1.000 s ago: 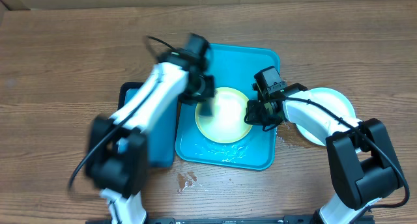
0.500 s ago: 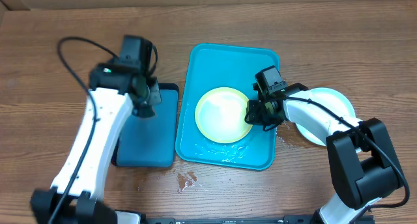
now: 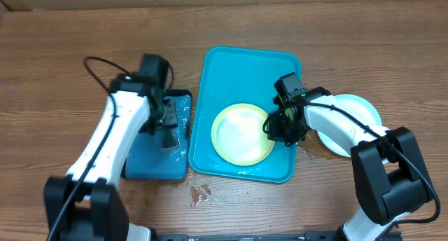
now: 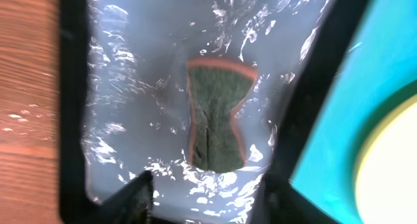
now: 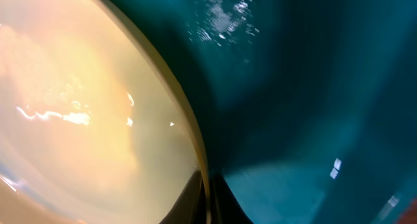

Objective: Clean dirty plates on tray and stack at the side
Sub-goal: 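Lift the yellow plate with the right gripper and tilt it over the water tray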

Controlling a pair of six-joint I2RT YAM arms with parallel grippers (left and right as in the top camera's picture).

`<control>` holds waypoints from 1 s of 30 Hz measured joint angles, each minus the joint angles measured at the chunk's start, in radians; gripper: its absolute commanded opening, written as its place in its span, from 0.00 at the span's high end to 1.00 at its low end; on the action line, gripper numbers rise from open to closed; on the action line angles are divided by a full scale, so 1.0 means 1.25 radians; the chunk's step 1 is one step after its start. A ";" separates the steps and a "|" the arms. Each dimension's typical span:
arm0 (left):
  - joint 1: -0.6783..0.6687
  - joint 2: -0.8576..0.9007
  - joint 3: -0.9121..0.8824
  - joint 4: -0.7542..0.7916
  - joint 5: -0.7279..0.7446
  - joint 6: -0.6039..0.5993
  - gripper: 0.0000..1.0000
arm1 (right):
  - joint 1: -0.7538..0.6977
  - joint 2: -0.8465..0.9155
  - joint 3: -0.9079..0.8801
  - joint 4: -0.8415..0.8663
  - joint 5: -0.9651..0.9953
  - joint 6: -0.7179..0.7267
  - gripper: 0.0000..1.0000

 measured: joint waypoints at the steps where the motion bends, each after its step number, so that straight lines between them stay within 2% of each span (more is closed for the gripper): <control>1: 0.009 -0.018 0.028 -0.020 0.004 0.000 0.35 | 0.004 0.000 0.013 -0.024 0.013 0.000 0.96; 3: 0.025 -0.059 0.082 -0.054 0.016 -0.001 0.29 | 0.015 -0.005 0.044 -0.060 0.037 -0.002 0.96; 4: 0.031 -0.078 0.104 -0.067 0.021 -0.002 0.18 | 0.022 -0.012 0.063 -0.077 0.051 -0.004 0.96; 5: 0.041 -0.104 0.133 -0.087 0.027 0.002 0.00 | 0.033 -0.021 0.089 -0.098 0.068 -0.008 0.96; 10: 0.083 -0.214 0.249 -0.167 0.043 -0.001 0.00 | 0.108 -0.076 0.235 -0.121 0.138 -0.047 0.96; 14: 0.092 -0.293 0.307 -0.208 0.049 -0.001 0.00 | 0.192 -0.100 0.310 -0.075 0.191 -0.064 0.96; 22: 0.092 -0.441 0.332 -0.219 0.054 -0.001 0.00 | 0.405 -0.096 0.316 0.070 0.358 -0.078 0.96; 30: 0.092 -0.506 0.336 -0.235 0.054 -0.001 0.00 | 0.550 -0.082 0.316 0.095 0.596 -0.080 0.96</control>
